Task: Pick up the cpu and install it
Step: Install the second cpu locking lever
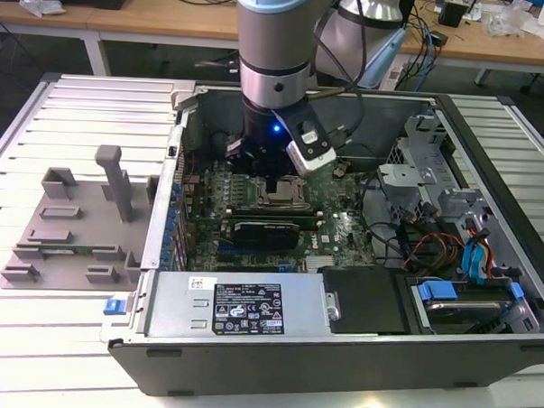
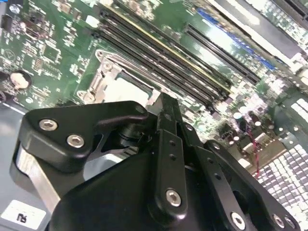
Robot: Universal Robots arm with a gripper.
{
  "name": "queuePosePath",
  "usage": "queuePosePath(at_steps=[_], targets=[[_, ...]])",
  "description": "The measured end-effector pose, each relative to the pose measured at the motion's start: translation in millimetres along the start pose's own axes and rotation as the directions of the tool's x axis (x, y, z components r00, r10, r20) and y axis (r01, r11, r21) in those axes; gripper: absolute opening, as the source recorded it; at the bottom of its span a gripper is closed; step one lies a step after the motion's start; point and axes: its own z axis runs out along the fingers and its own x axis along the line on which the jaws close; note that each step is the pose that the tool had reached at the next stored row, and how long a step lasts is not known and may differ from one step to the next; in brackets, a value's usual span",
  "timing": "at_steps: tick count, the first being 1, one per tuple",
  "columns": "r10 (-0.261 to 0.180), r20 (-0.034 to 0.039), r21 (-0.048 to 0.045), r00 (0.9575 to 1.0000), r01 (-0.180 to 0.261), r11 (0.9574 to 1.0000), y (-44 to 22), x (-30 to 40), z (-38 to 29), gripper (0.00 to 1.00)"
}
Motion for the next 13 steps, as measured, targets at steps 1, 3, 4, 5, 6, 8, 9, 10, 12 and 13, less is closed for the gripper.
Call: queuePosePath(at_steps=[1,3,4,5,6,8,9,10,12,13], targets=[[0.000,-0.0009,0.0020,1.0000,0.000,1.0000,3.8,-5.1,0.7,0.11],[0.000,-0.0011,0.0024,1.0000,0.000,1.0000,10.5,-12.5,1.8,0.11],[0.000,-0.0012,0.0025,1.0000,0.000,1.0000,15.4,-18.0,2.7,0.11],[0.000,-0.0015,0.0029,1.0000,0.000,1.0000,18.3,-22.4,3.5,0.11],[0.000,-0.0017,0.0033,1.0000,0.000,1.0000,22.9,-26.4,4.5,0.11],[0.000,-0.0019,0.0035,1.0000,0.000,1.0000,24.9,-26.7,4.6,0.11],[0.000,-0.0019,0.0035,1.0000,0.000,1.0000,24.9,-26.7,4.6,0.11],[0.000,-0.0019,0.0035,1.0000,0.000,1.0000,25.2,-26.7,4.7,0.11],[0.000,-0.0019,0.0035,1.0000,0.000,1.0000,25.6,-26.8,4.7,0.11],[0.000,-0.0019,0.0035,1.0000,0.000,1.0000,25.6,-26.8,4.7,0.11]])
